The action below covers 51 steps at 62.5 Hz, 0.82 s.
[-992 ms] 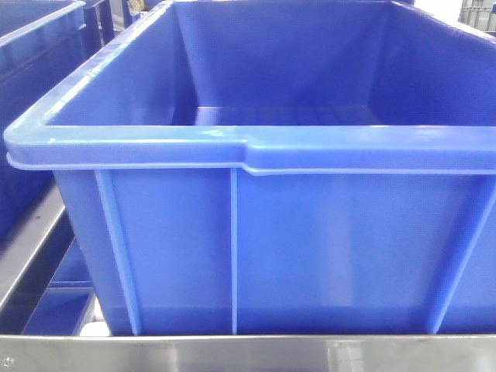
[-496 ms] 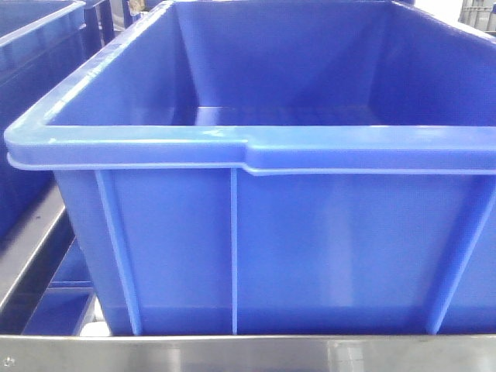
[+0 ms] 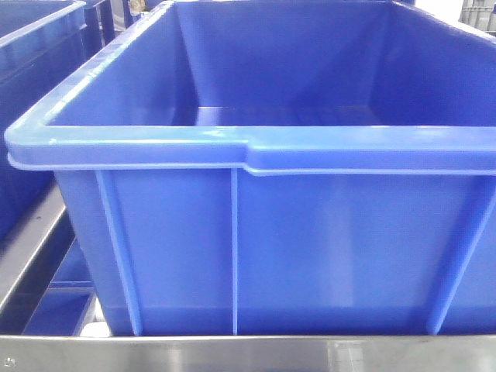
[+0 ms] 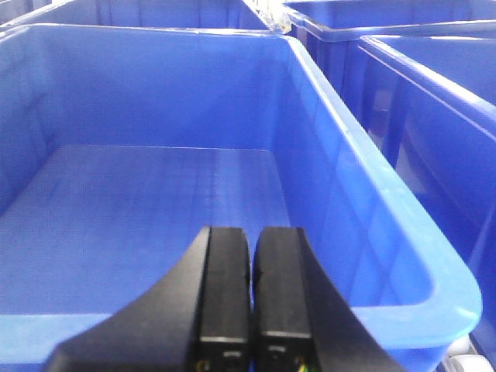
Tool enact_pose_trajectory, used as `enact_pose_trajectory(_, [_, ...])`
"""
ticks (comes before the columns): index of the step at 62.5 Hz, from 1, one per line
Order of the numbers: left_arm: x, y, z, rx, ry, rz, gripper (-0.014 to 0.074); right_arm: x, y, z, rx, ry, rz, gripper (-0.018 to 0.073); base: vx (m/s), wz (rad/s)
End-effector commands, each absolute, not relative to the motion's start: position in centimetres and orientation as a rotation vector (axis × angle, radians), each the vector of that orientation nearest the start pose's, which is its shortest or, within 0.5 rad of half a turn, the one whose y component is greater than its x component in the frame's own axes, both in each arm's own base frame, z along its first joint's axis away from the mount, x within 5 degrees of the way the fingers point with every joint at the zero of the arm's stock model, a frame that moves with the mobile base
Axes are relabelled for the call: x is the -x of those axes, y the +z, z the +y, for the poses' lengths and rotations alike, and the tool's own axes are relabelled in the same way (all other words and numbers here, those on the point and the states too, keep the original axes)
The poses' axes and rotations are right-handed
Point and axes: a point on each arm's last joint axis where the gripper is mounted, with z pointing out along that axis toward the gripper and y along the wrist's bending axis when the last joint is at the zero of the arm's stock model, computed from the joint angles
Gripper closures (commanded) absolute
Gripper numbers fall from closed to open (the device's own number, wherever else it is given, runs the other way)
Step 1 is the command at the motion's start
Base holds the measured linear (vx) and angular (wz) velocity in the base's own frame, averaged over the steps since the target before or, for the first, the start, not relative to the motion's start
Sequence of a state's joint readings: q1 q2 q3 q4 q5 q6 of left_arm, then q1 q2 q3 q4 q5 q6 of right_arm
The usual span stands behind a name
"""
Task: Pick red cube and place on left shelf
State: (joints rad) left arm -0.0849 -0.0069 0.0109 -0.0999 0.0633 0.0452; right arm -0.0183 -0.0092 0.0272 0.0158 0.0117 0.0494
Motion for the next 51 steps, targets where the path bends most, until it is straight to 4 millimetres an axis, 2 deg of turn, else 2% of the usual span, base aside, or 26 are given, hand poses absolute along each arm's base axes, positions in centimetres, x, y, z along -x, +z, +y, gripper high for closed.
enact_pose_trajectory(1, [-5.59,20.31,-0.5,-0.021,-0.122,1.494,0.0495,-5.26,22.08,-0.15,-0.056,0.024,1.374,0.0505,0.0,0.0])
enact_pose_trajectory(51, [-5.59,20.31,-0.5,-0.021,-0.122,1.494,0.0495,-5.29,21.94,-0.14,-0.057,0.024,1.389,0.0505,0.0,0.0])
